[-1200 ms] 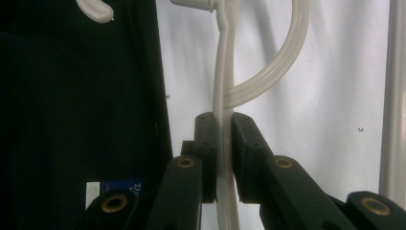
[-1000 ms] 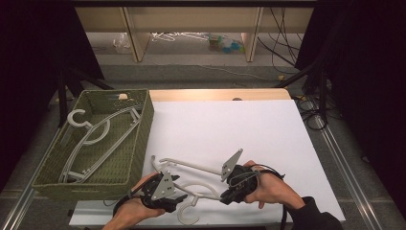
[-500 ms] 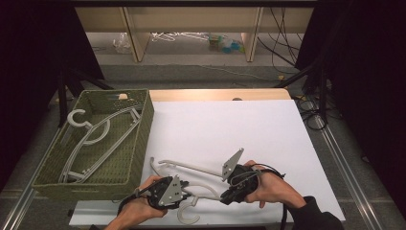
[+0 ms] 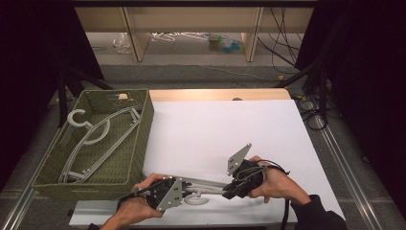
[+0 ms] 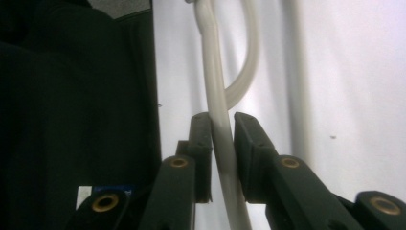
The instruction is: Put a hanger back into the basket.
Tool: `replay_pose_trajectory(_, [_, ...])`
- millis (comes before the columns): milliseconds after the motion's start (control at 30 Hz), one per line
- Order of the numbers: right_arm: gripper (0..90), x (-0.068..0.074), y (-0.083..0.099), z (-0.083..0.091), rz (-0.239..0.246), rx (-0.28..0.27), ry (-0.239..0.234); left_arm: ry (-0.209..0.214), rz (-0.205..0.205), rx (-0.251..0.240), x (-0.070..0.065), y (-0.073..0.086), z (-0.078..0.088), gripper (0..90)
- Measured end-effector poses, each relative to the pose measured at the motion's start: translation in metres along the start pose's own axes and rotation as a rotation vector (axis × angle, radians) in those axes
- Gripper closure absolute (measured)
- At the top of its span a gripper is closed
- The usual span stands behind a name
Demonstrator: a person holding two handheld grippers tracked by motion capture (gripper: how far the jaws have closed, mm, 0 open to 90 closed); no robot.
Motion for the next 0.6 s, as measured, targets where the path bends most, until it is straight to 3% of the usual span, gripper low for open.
replay_pose_trajectory(167, [75.6,-0.003,-0.001,0.003,0.009,-0.012,0.018,0.018,-0.013,0.011,-0.001,-0.002,0.001,75.5])
replay_pose_trajectory(267, [69.5,-0.006,-0.004,0.005,-0.009,-0.036,0.045,0.031,-0.008,-0.021,0.001,-0.011,0.003,77.5])
replay_pose_trajectory(333, [67.0,-0.008,-0.005,0.007,-0.005,-0.044,0.060,0.059,0.012,-0.019,-0.001,-0.015,0.005,78.4])
replay_pose_trajectory(367, [64.1,-0.009,-0.005,0.008,-0.006,-0.048,0.068,0.053,0.026,-0.014,0.000,-0.015,0.005,78.8])
replay_pose_trajectory(433, [61.3,-0.009,-0.006,0.009,-0.017,-0.051,0.082,0.075,0.087,-0.016,0.000,-0.018,0.005,78.9])
replay_pose_trajectory(467, [59.8,-0.010,-0.007,0.010,-0.023,-0.060,0.089,0.082,0.086,-0.017,0.001,-0.018,0.005,78.9])
replay_pose_trajectory(600, [54.1,-0.015,-0.010,0.012,-0.046,-0.091,0.122,0.099,0.160,-0.005,0.003,-0.020,0.006,78.9])
Point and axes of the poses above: each handheld gripper's, and its own axes: z roughly backward along the jaws, y roughly out of its underside, x roughly to its left, the point moved 10 cm from there along -z, roughly forward along the jaws, and after that the axes turned 13 degrees about -y, right-handed, at the moved point
